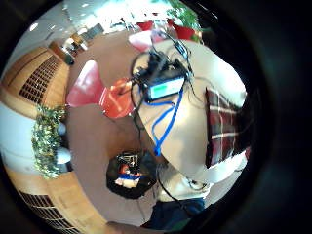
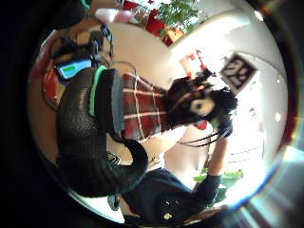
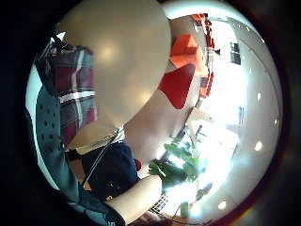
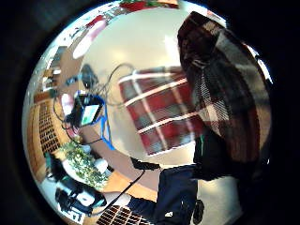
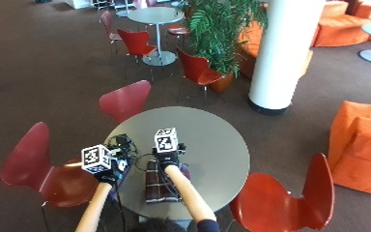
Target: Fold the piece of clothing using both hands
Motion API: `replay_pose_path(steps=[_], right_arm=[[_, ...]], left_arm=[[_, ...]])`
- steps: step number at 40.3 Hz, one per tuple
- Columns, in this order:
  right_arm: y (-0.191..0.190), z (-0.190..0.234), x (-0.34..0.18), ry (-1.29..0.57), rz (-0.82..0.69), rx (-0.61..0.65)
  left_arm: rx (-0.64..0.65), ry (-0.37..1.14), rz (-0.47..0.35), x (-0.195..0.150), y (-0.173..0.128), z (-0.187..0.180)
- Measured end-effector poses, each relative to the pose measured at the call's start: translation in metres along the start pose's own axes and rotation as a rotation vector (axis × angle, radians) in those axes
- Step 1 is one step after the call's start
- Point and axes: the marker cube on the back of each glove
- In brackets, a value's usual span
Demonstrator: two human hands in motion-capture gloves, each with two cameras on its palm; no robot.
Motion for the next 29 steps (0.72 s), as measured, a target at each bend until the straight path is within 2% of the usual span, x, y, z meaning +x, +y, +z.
replay_pose_path(steps=[2,6,8,10,14,16,19,22,27,29], right_arm=[[0.011,0.007,-0.029,-0.014,-0.087,-0.013],[0.081,0.009,-0.064,-0.108,-0.325,-0.107],[0.103,0.01,-0.076,-0.193,-0.412,-0.143],[0.104,0.012,-0.086,-0.281,-0.457,-0.142],[0.049,0.023,-0.102,-0.385,-0.458,-0.042],[0.04,0.02,-0.096,-0.406,-0.467,0.01],[0.054,0.006,-0.072,-0.418,-0.469,0.092],[0.066,0.003,-0.055,-0.42,-0.471,0.109],[0.132,-0.009,0.011,-0.414,-0.525,0.173],[0.145,-0.004,0.029,-0.395,-0.528,0.202]], left_arm=[[0.064,0.008,-0.016,-0.009,0.0,-0.01],[0.181,-0.021,-0.038,-0.026,0.009,-0.031],[0.214,-0.056,-0.048,-0.038,0.015,-0.036],[0.22,-0.084,-0.059,-0.049,0.021,-0.038],[0.202,-0.118,-0.077,-0.06,0.029,-0.039],[0.195,-0.132,-0.084,-0.064,0.03,-0.037],[0.169,-0.148,-0.087,-0.063,0.035,-0.035],[0.142,-0.143,-0.07,-0.056,0.044,-0.034],[0.077,-0.158,-0.03,-0.048,0.068,-0.029],[0.045,-0.161,-0.009,-0.045,0.08,-0.025]])
